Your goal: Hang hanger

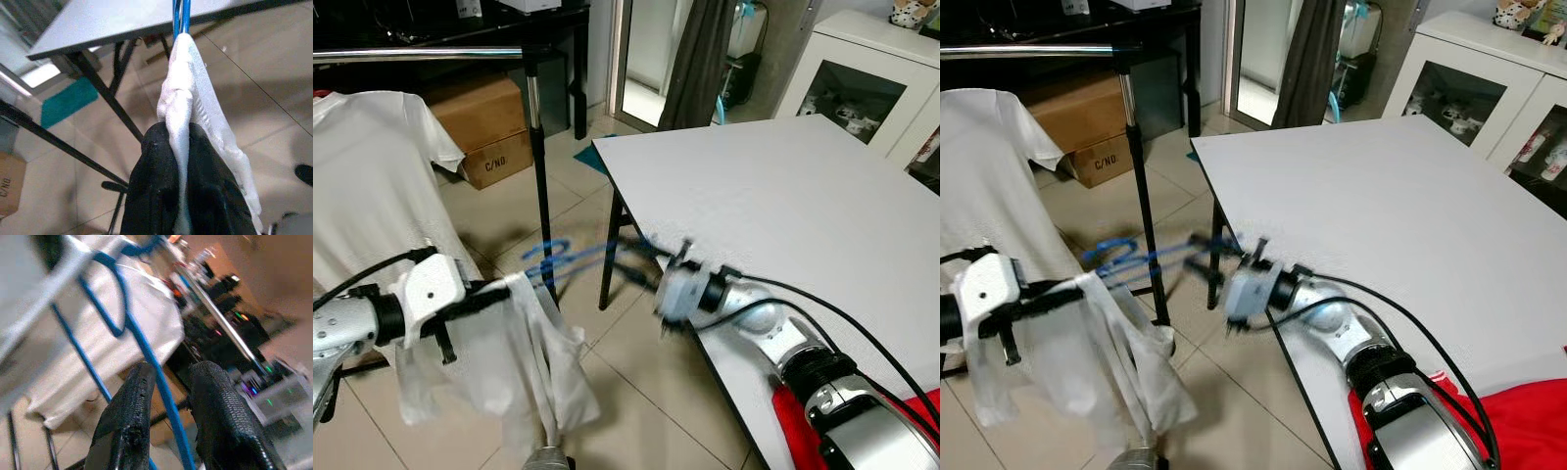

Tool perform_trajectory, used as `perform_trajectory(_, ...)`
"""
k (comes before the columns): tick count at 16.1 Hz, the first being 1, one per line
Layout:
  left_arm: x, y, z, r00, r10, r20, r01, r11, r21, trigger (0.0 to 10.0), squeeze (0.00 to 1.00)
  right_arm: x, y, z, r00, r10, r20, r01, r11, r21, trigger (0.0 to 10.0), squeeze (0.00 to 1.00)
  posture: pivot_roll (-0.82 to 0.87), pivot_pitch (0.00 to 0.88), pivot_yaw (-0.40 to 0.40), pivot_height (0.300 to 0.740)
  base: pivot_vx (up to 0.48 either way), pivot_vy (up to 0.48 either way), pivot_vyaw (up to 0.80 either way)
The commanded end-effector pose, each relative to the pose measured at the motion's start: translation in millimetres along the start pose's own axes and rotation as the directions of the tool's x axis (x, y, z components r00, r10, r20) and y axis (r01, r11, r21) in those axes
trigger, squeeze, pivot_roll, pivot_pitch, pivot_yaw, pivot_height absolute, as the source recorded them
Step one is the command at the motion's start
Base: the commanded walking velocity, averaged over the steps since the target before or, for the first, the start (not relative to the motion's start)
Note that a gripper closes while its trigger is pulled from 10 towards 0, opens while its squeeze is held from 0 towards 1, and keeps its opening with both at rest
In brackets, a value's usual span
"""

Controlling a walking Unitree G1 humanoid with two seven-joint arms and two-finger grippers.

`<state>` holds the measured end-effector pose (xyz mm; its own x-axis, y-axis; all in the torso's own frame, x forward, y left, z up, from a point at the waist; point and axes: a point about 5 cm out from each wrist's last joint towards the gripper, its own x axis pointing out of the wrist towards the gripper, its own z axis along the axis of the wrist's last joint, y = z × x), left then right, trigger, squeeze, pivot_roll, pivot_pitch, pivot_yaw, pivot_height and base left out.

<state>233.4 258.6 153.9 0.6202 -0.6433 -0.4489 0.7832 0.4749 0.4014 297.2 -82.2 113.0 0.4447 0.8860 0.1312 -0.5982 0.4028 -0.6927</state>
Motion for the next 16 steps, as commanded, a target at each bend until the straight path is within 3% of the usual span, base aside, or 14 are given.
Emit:
perform_trajectory(1, -5.5, 8.0, 7, 0.996, 0.068, 0.056, -0.069, 0.998, 0.008, 0.0, 0.0, -1.3, -15.7, -4, 0.995, -0.098, -0.032, 0.1, 0.993, 0.069, 10.0, 0.0, 0.13, 0.0, -0.025, 0.74, 0.0, 0.0, 0.0)
perform_trajectory(2, -10.1, 12.9, 12, 0.99, 0.104, 0.1, -0.104, 0.995, -0.009, 0.0, 0.0, -2.3, -17.9, -7, 0.99, -0.132, -0.053, 0.138, 0.983, 0.121, 10.0, 0.0, 0.13, 0.0, -0.025, 0.74, 0.0, 0.0, 0.0)
perform_trajectory(4, -14.4, 15.5, 19, 0.983, 0.113, 0.147, -0.111, 0.994, -0.019, 0.0, 0.0, -4.9, -11.6, -13, 0.991, -0.1, -0.092, 0.116, 0.975, 0.192, 10.0, 0.0, 0.13, 0.0, -0.027, 0.74, 0.0, 0.0, 0.0)
perform_trajectory(7, -12.9, 8.9, 23, 0.985, 0.062, 0.16, -0.063, 0.998, 0.004, 0.0, 0.0, -8.6, 12.6, -21, 0.99, 0.054, -0.127, -0.019, 0.964, 0.264, 10.0, 0.0, 0.13, 0.0, -0.029, 0.74, 0.0, 0.0, 0.0)
perform_trajectory(8, -14.9, 7.0, 28, 0.98, 0.062, 0.187, -0.063, 0.998, 0.0, 0.0, 0.0, -10.3, 26.4, -22, 0.981, 0.151, -0.124, -0.105, 0.943, 0.316, 10.0, 0.0, 0.14, 0.0, -0.029, 0.74, 0.0, 0.0, 0.0)
perform_trajectory(11, -11.8, 0.4, 48, 0.96, 0.02, 0.28, -0.017, 1.0, -0.014, 0.0, 0.0, -0.4, 44.0, -14, 0.968, 0.244, -0.057, -0.214, 0.921, 0.325, 10.0, 0.0, 0.14, 0.0, -0.034, 0.74, 0.0, 0.0, 0.0)
perform_trajectory(14, -8.1, -4.9, 54, 0.951, -0.018, 0.308, 0.019, 1.0, 0.0, 0.0, 0.0, 8.2, 48.0, -9, 0.956, 0.294, -0.011, -0.274, 0.902, 0.334, 10.0, 0.0, 0.15, 0.0, -0.038, 0.74, 0.0, 0.0, 0.0)
perform_trajectory(15, -7.3, -7.1, 55, 0.952, -0.03, 0.306, 0.031, 1.0, 0.001, 0.0, 0.0, 11.5, 48.4, -7, 0.948, 0.318, 0.022, -0.304, 0.878, 0.369, 10.0, 0.0, 0.16, 0.0, -0.041, 0.74, 0.0, 0.0, 0.0)
perform_trajectory(16, -7.5, -8.4, 54, 0.953, -0.032, 0.3, 0.036, 0.999, -0.009, 0.0, 0.0, 12.5, 48.1, -4, 0.933, 0.35, 0.087, -0.349, 0.815, 0.463, 10.0, 0.0, 0.16, 0.0, -0.041, 0.74, 0.0, 0.0, 0.0)
